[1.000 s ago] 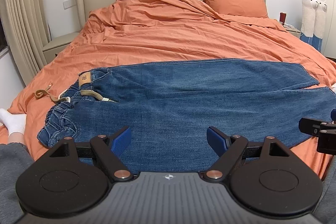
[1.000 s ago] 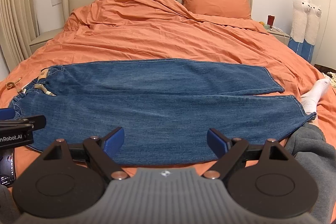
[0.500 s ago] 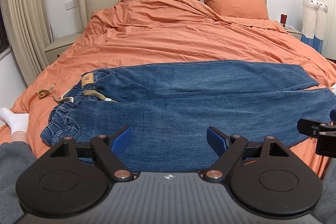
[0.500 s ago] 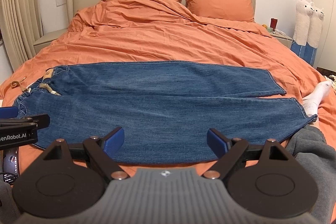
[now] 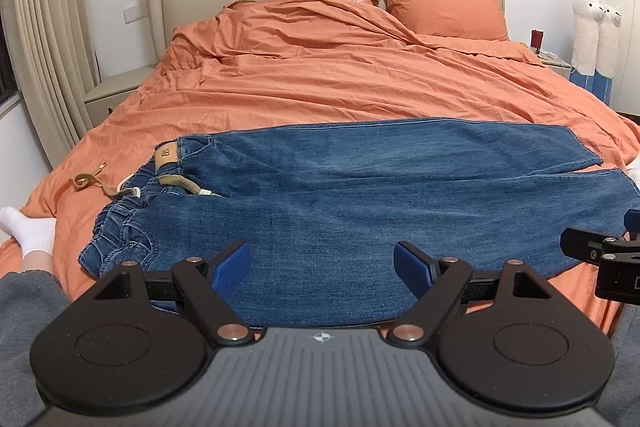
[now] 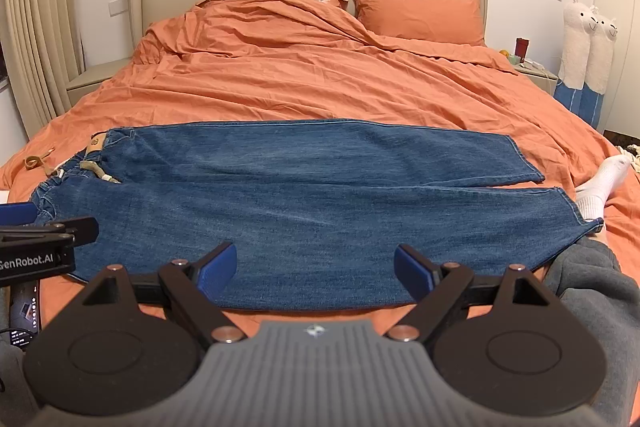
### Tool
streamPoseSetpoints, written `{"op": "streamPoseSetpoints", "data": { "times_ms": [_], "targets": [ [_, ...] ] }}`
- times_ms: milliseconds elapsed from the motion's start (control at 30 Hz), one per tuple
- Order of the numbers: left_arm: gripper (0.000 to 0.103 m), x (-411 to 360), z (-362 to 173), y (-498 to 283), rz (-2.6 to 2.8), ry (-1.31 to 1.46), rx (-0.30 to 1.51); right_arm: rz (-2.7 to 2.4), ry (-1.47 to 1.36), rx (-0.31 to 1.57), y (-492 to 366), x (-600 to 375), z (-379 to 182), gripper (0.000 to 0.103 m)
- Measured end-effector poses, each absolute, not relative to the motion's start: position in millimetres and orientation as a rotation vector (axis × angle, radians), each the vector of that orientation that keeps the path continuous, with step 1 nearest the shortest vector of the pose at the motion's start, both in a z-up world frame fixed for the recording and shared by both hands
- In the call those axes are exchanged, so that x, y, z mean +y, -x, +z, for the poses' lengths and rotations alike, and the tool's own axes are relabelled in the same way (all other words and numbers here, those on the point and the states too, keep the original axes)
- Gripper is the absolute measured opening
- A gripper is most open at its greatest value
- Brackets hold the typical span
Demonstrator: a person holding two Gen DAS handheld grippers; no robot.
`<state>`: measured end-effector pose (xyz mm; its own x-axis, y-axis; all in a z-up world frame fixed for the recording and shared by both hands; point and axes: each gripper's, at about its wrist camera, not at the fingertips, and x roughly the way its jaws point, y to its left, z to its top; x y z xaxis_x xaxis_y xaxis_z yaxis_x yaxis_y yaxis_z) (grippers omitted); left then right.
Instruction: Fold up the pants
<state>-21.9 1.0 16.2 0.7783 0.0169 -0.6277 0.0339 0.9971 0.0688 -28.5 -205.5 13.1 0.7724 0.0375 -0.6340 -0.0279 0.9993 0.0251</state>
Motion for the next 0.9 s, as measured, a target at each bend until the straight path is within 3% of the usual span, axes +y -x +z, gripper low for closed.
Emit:
{"op": "streamPoseSetpoints", "data": {
  "times_ms": [900],
  "targets": [
    [0.095,-3.8,17.9,26.2,-0.018,-0.08,0.675,0.04,-0.018,0.68,34.7,-206.9,13.8,0.082]
  ]
}}
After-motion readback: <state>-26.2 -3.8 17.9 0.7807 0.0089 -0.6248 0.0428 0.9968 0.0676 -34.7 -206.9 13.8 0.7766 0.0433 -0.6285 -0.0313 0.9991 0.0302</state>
